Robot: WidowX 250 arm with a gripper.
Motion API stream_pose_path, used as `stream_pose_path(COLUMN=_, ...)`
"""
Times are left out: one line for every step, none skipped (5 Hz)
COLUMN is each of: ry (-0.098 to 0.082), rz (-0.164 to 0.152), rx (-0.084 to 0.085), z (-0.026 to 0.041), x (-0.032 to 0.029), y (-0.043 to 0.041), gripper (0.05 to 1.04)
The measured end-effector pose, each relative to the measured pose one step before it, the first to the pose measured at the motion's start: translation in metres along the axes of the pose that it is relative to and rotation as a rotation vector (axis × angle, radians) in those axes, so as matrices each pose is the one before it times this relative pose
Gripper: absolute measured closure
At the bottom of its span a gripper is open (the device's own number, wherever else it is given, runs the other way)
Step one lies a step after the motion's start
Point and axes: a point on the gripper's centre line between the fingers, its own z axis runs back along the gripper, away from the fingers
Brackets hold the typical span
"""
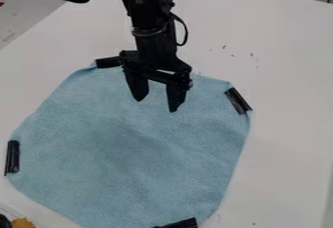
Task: Fold the cloth from bottom left to top right
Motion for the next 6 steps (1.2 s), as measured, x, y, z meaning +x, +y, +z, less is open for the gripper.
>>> stream_pose_path(ry=0.026, rz=0.0084, rx=-0.0022, z=-0.00751, x=-0.00408, y=0.00048, gripper=0.083)
stream_pose_path(ry=-0.0327, rz=0.0457, rx=0.0555, z=0.00383, x=-0.01653, y=0.01548, gripper=0.083)
stream_pose_path(ry=-0.0347, rz=0.0563, rx=0.0386, z=0.00973, x=-0.01523, y=0.02506, gripper=0.083)
stream_pose_path(ry=-0.0137, rz=0.0642, rx=0.0195, z=-0.00244, x=-0.02056, y=0.03534, gripper=0.083)
stream_pose_path(ry=0.0139, rz=0.046, rx=0.0143, z=-0.0084, x=-0.0255, y=0.02938, gripper=0.083)
stream_pose_path(ry=-0.0008, rz=0.0334, rx=0.0328, z=0.00529, x=-0.01825, y=0.02631, gripper=0.083)
